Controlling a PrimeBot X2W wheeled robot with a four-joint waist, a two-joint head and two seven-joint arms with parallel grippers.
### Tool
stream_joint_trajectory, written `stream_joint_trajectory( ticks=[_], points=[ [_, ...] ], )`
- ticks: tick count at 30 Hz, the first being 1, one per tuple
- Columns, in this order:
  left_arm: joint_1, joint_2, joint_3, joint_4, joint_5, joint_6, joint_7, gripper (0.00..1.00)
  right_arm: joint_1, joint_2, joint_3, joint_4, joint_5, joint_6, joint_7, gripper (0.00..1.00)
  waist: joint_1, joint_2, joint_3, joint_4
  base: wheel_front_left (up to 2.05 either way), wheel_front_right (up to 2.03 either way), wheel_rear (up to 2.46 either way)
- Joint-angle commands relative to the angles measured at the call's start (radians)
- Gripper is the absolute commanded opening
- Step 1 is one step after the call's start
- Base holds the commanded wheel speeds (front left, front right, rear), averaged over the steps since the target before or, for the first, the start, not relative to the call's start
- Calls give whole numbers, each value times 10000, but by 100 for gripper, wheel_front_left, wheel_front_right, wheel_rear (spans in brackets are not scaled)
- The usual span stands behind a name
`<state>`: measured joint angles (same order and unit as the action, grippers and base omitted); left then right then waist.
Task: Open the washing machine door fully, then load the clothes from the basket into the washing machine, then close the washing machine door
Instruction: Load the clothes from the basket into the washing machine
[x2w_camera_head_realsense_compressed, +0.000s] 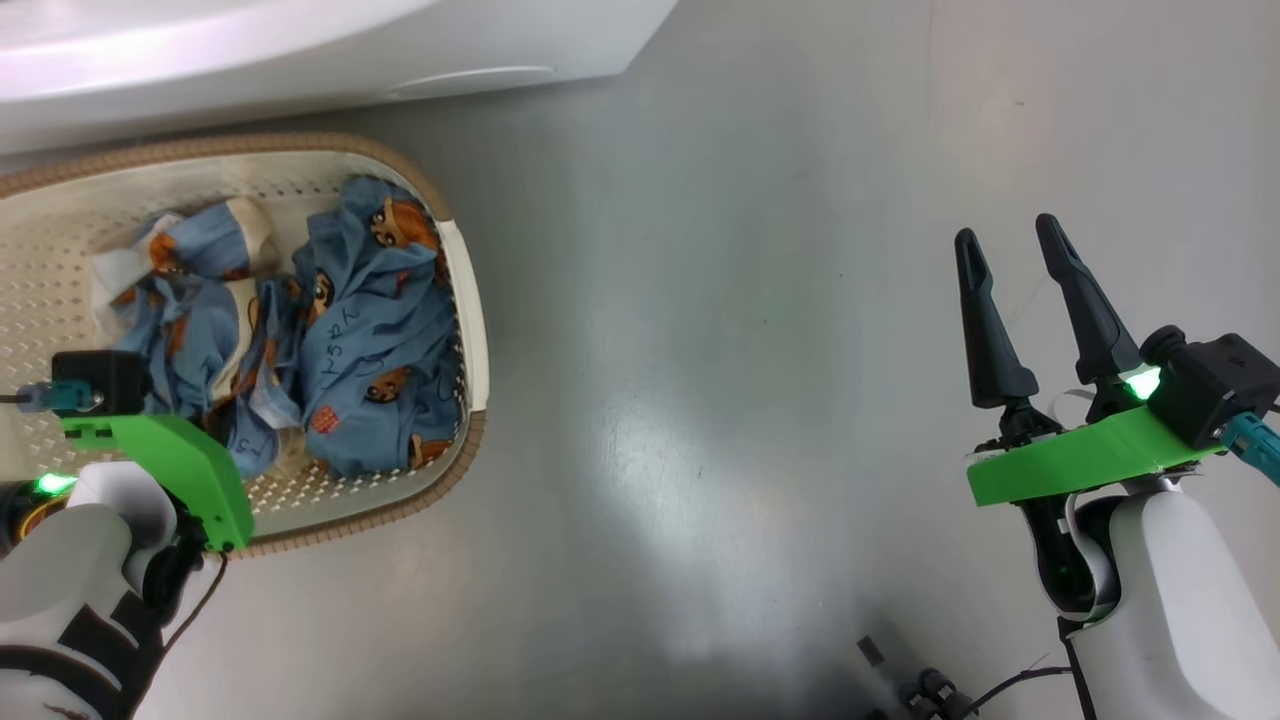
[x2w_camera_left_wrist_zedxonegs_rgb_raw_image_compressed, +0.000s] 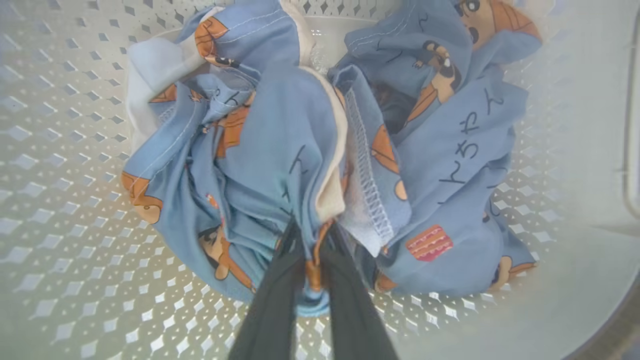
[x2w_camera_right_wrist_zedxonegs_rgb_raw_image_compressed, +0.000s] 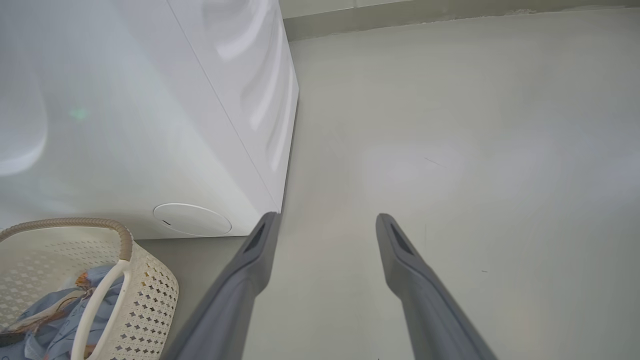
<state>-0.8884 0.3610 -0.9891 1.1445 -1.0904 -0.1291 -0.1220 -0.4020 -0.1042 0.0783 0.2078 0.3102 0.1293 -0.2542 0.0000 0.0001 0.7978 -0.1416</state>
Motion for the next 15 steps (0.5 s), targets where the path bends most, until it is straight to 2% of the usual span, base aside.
stream_joint_trajectory(
  ticks=[1,8,15],
  points=[
    [64,365,131,61,-101,-15,-42,0,246,-37,247,-168,-82,14,-76,100,0,-1,-93,30,0,0,0],
    [322,317,19,90,-649,-15,-498,0,259,-4,280,-11,-35,14,-76,100,0,-1,-623,159,0,0,0],
    [886,324,20,-112,-1200,-15,-1169,0,438,13,312,260,94,14,-76,100,0,-1,-1609,344,0,0,0]
  ],
)
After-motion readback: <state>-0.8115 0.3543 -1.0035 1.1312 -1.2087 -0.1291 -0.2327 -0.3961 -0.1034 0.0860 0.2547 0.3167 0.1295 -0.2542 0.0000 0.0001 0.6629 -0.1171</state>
